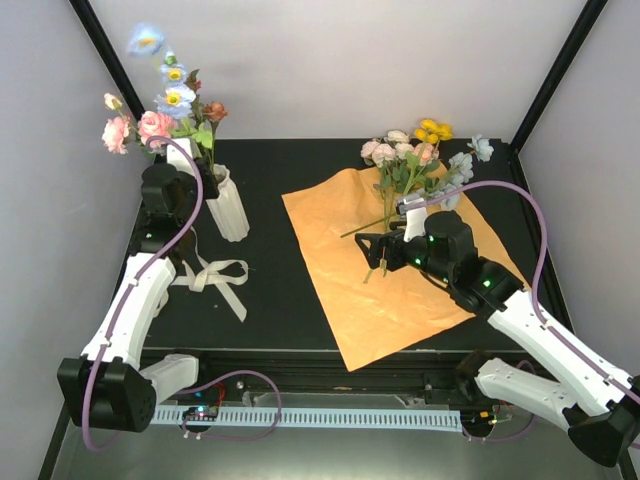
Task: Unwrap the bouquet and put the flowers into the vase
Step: Insert the fake flower into the vase, then pick up the fake flower from the wrapping paper.
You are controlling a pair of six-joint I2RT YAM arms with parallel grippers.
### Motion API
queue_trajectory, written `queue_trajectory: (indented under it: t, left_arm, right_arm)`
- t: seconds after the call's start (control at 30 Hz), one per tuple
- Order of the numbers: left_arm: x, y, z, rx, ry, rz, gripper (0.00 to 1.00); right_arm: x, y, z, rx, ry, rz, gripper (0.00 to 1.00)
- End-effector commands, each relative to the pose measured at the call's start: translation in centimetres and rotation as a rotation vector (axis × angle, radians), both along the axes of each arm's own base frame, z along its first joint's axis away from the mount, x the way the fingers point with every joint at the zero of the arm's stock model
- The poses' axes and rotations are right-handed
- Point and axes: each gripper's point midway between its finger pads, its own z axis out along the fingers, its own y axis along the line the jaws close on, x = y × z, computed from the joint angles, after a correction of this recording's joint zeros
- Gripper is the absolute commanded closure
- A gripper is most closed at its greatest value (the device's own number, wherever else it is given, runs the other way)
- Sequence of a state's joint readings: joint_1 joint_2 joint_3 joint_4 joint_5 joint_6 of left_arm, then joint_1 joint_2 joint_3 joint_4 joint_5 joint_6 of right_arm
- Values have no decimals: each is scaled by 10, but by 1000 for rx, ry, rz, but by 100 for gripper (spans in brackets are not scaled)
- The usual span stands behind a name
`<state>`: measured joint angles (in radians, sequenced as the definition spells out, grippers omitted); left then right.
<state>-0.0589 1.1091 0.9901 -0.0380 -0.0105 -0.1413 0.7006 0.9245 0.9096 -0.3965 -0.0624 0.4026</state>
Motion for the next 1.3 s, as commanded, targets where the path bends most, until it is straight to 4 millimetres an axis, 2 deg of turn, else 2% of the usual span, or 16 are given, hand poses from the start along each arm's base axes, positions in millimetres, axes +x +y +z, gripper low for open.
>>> queue_trajectory:
  t: [0.0,0.1,0.23,0.5,0.63,0.77,0.83,0.97,1.07,1.17,1.27]
  left_arm:
    - [-1,-5,0,-53,8,-28,84]
    - [-5,-6,0,-68,24,-33,75]
    - [-18,-12,13,-78,2,-71,65]
    - [-47,-25,31,-98,-30,-157,62]
    - [-62,-44,34,-134,-15,-273,49]
    - [-78,-70,28,-211,21,-424,30]
    - [-85,-84,20,-227,44,-500,31]
    - [-97,-108,0,-174,93,-606,31]
    - [-104,-120,-9,-146,105,-655,28]
    - [-109,-132,-13,-153,103,-714,27]
    - [-115,-146,-20,-162,126,-769,26]
  right_arm:
    - [-1,-6,15,6,-16,-27,0]
    - [0,-10,12,7,-2,-54,0]
    - [-1,-10,13,34,19,-64,0]
    - [4,-6,16,66,33,-78,0]
    - [13,-7,8,60,69,-129,0]
    - [28,-7,-3,58,91,-189,3]
    - [40,-13,-8,77,110,-238,5]
    - [63,-24,-27,164,196,-296,15]
    - [85,-35,-48,267,288,-326,30]
    - [105,-51,-78,359,408,-387,35]
    - [128,-73,-105,398,458,-482,40]
